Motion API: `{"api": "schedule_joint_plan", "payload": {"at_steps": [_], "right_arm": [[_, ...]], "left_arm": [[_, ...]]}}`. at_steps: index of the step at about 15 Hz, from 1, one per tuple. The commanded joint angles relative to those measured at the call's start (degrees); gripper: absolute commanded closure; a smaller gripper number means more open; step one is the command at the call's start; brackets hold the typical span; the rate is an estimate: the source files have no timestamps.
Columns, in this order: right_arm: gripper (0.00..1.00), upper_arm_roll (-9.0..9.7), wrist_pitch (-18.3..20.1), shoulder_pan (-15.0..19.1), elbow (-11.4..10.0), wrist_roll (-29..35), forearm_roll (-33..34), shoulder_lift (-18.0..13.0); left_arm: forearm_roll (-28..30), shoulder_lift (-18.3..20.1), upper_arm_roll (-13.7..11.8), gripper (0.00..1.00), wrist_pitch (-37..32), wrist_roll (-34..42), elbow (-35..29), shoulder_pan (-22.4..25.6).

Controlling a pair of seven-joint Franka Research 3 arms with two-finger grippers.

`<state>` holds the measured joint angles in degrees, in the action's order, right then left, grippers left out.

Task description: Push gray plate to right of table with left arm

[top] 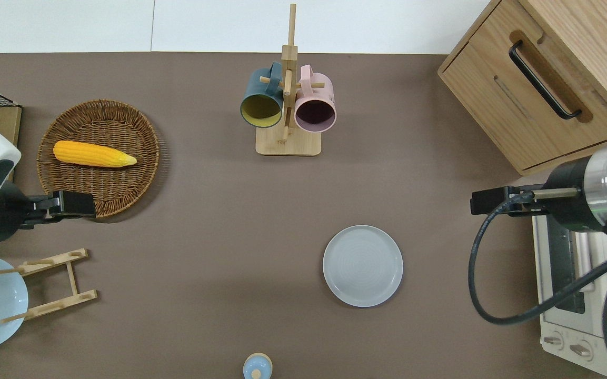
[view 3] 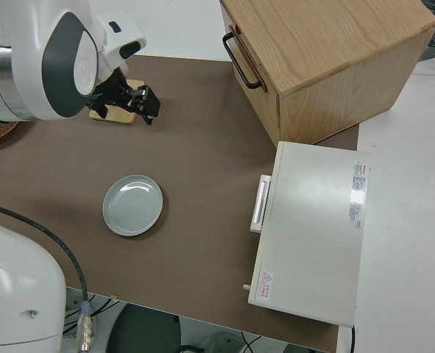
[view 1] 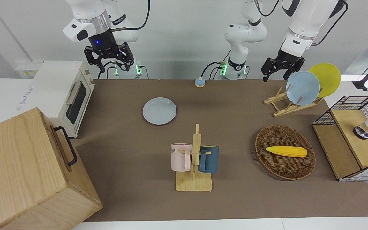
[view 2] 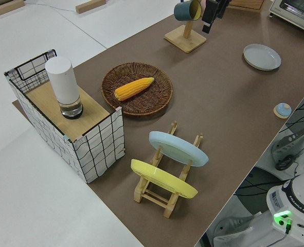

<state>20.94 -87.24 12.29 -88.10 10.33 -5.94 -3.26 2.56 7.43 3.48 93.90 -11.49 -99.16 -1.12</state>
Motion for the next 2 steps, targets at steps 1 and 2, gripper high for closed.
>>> {"api": "schedule_joint_plan", "payload": {"at_steps": [1,2], "right_arm": [[0.005,0.15,0.31,0.37,0.83,0.12,-0.92,0.36],[0.005,0.15,0.31,0.37,0.83,0.12,-0.92,0.36]], "left_arm": [[-1.24,-0.31,0.21,0.01,-1.09,0.15,1.25,0.24],[-1.24,-0.31,0.21,0.01,-1.09,0.15,1.25,0.24]]}}
